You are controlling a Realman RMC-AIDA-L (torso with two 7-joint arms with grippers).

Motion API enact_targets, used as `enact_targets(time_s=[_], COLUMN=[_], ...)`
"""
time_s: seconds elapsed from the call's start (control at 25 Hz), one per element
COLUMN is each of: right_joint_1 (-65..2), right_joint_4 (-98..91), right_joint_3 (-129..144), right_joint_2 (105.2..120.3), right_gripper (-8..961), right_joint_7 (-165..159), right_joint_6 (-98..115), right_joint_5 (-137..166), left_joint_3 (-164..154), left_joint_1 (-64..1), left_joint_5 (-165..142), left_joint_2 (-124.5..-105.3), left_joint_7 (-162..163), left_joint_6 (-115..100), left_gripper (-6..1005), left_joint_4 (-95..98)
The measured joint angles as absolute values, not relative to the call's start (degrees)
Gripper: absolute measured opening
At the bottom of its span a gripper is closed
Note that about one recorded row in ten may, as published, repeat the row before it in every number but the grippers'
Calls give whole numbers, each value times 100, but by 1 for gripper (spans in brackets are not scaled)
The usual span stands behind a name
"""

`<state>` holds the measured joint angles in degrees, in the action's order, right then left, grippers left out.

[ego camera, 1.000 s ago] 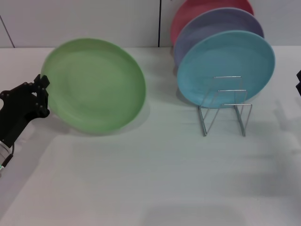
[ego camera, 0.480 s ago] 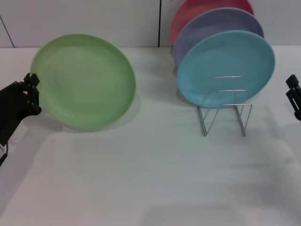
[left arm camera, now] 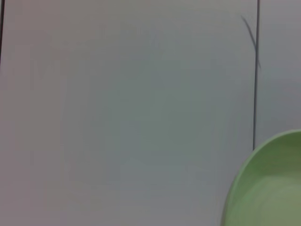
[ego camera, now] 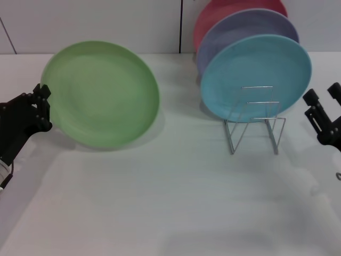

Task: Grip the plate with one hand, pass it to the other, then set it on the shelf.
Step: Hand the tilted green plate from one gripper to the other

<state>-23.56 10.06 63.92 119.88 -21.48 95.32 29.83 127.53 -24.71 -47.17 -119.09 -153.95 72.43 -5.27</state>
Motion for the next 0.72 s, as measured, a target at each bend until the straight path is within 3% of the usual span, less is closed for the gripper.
enact_targets(time_s=[0.36, 0.72], right_joint_1=[-2498, -3082], right_joint_4=[1191, 1545], right_joint_3=[6375, 5026], right_joint_2=[11988, 11988], right_gripper=[603, 602], right_joint_7=[-2184, -1945], right_joint_6=[10027, 9784], right_joint_5=[3621, 5495], left_joint_3=[12744, 12744], left_joint_1=[-2545, -2577], left_joint_5=[-4721, -4682], left_joint_2=[-11909, -11909], left_joint_7=[-15398, -15399], left_joint_6=[7219, 7216], left_gripper=[31, 31], left_joint_4=[-457, -438])
